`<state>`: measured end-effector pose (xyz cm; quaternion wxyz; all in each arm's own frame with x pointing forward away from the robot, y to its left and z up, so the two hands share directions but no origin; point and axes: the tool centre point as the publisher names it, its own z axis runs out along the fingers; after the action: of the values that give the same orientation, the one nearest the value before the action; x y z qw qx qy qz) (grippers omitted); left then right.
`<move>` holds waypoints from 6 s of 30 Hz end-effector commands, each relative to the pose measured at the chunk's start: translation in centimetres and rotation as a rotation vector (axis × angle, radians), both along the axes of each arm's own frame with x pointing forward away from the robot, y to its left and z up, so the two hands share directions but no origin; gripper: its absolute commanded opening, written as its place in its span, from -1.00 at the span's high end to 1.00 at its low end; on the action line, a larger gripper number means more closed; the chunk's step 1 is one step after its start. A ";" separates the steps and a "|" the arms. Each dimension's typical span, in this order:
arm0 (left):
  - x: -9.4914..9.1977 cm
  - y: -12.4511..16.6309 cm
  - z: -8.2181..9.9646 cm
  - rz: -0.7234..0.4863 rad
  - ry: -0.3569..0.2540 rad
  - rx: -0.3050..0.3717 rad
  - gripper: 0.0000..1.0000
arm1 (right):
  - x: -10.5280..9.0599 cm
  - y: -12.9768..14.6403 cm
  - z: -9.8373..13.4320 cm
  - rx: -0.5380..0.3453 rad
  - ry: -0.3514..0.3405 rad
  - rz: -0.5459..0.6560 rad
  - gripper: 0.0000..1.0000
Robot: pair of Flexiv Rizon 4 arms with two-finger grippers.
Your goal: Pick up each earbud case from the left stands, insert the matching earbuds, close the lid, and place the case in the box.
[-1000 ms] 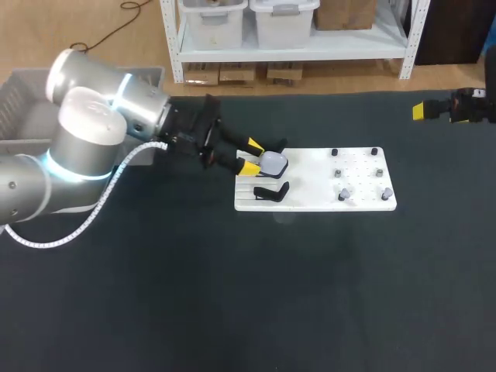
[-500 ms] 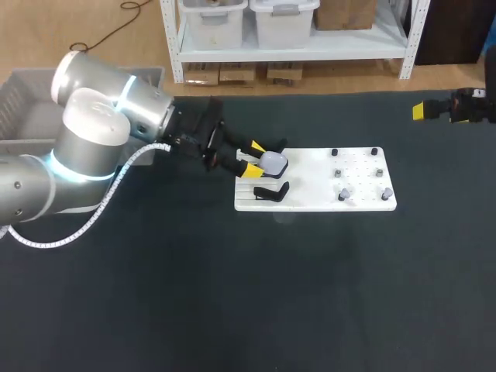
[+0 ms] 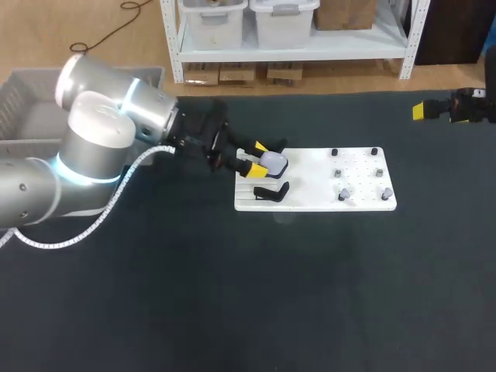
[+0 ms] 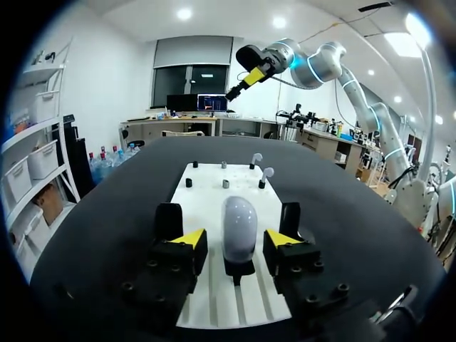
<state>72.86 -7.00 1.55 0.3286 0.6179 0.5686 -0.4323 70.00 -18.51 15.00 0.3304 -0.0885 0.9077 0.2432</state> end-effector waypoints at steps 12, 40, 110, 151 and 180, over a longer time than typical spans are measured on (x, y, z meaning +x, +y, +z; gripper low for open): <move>-0.2 -0.5 -0.3 -0.001 -0.013 0.002 0.03 | 0.0 0.0 0.0 0.000 0.000 0.000 -1.00; -0.6 2.0 4.4 0.060 -0.045 -0.131 1.00 | 0.0 0.0 0.0 0.000 0.000 0.000 -1.00; -4.8 1.6 10.4 0.015 -0.017 -0.404 1.00 | -9.0 17.2 1.8 -0.131 0.026 0.322 -1.00; -4.8 1.6 10.4 0.015 -0.017 -0.404 1.00 | -3.7 25.1 -1.2 -0.150 0.115 0.374 -1.00; -4.8 1.6 10.4 0.015 -0.017 -0.404 1.00 | -1.9 25.3 -2.4 -0.148 0.148 0.337 -1.00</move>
<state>68.13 -5.37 12.04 0.4518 0.5396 0.4723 -0.5307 68.02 6.80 12.59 0.2098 -0.2464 0.9163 0.2360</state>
